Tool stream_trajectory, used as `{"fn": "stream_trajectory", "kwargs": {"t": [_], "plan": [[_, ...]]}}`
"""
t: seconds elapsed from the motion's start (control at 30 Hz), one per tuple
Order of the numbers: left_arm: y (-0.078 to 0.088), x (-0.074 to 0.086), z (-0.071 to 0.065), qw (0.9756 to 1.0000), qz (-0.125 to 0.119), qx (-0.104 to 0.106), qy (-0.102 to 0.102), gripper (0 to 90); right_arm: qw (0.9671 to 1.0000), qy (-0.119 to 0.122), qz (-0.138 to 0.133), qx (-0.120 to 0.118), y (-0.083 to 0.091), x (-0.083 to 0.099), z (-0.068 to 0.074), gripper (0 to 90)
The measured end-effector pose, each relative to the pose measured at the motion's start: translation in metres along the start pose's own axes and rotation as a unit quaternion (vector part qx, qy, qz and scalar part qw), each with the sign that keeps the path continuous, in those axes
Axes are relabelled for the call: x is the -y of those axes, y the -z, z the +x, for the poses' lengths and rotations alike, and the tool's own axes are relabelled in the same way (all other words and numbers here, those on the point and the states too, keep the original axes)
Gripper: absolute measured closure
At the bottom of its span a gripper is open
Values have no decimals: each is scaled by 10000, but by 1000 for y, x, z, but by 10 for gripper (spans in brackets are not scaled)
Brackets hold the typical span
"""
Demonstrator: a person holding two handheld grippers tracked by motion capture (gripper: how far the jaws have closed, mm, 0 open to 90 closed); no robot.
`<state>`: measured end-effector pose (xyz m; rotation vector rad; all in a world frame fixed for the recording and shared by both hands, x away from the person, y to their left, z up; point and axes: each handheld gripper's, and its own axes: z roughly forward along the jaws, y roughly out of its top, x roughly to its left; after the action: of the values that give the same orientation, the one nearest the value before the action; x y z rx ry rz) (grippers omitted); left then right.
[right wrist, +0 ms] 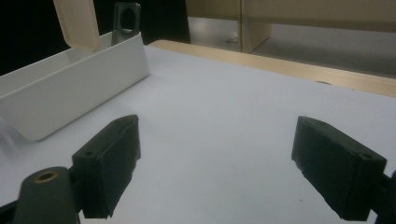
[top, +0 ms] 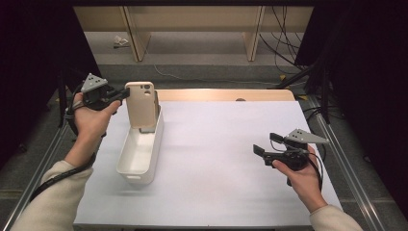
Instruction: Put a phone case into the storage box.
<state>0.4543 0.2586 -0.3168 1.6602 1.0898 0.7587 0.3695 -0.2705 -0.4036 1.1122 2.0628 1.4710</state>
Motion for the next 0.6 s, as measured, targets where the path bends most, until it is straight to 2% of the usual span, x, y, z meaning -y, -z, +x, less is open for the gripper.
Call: {"fn": "stream_trajectory", "kwargs": {"t": [0.6], "plan": [[-10,1,5,10000,65,-65,34,835,10000,-7,-5,-4,0,0,0,164]]}}
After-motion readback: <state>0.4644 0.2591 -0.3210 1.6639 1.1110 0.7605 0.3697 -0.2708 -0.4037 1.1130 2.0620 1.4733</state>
